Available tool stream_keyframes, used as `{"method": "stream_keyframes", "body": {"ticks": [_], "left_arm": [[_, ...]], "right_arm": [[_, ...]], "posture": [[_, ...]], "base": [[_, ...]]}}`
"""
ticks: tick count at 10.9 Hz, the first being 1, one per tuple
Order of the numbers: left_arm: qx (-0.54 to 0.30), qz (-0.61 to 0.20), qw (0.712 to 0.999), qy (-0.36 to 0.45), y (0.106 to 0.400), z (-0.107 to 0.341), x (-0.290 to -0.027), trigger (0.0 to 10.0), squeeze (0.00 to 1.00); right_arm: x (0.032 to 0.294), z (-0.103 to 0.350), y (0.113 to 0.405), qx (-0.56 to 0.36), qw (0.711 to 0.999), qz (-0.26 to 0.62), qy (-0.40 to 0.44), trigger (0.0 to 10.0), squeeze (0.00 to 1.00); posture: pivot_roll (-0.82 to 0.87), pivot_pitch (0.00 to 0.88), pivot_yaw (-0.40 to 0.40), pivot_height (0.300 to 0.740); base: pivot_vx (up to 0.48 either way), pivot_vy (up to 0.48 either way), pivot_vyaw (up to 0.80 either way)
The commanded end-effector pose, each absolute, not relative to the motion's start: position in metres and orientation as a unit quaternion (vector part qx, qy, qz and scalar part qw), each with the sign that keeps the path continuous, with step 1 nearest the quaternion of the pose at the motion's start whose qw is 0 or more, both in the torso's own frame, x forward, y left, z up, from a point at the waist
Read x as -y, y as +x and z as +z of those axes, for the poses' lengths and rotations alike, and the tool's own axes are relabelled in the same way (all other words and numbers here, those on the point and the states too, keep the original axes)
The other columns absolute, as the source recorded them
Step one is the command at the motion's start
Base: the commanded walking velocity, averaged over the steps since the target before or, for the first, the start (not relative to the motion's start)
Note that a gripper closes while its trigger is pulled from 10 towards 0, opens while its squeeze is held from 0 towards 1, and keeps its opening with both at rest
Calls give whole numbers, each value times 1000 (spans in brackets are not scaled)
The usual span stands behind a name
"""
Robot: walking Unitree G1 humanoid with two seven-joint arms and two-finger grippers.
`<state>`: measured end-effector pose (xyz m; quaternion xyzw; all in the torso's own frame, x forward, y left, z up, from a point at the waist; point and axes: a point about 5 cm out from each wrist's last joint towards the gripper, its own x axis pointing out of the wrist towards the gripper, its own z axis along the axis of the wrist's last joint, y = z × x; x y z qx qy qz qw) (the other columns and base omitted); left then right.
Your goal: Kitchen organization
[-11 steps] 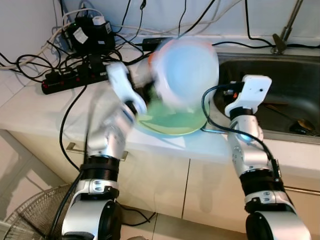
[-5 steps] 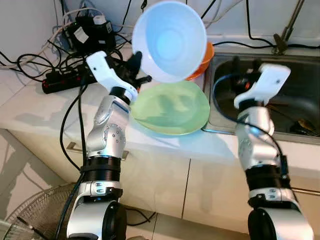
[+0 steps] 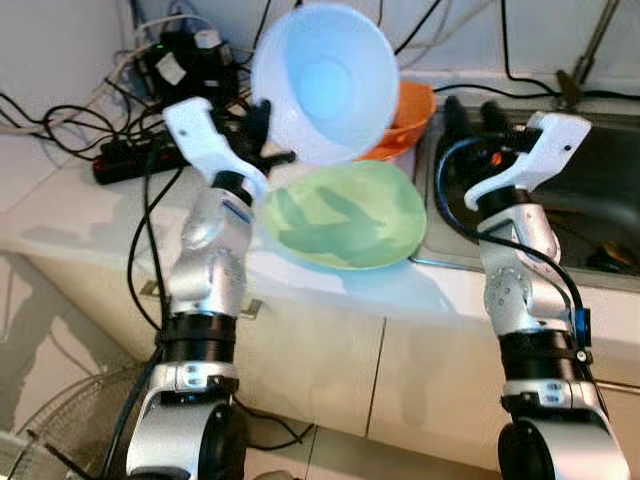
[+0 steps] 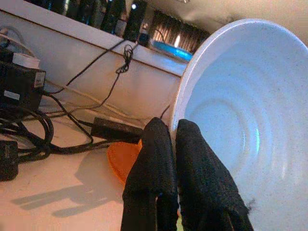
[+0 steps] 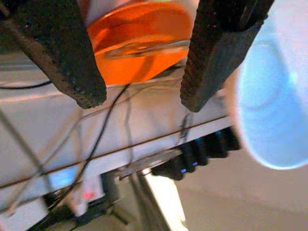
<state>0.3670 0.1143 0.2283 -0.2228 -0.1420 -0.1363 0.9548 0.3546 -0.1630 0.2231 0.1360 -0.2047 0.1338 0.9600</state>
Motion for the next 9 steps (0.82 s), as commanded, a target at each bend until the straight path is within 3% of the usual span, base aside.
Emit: {"method": "stream_keyframes", "body": {"ticks": [1, 5, 9], "left_arm": [[161, -135, 954, -215, 366, 235, -115, 10000, 0], [159, -154, 954, -203, 364, 234, -106, 10000, 0], [168, -175, 946, -217, 361, 236, -100, 10000, 0]], "right_arm": [[155, 227, 352, 208, 954, 166, 140, 10000, 0], [133, 225, 342, 196, 936, 241, 164, 10000, 0], [129, 224, 342, 190, 936, 247, 163, 10000, 0]], "posture": [[53, 0, 114, 740], [47, 0, 114, 740], [52, 0, 107, 740]], "base": [[0, 0, 0], [0, 0, 0], [0, 0, 0]]}}
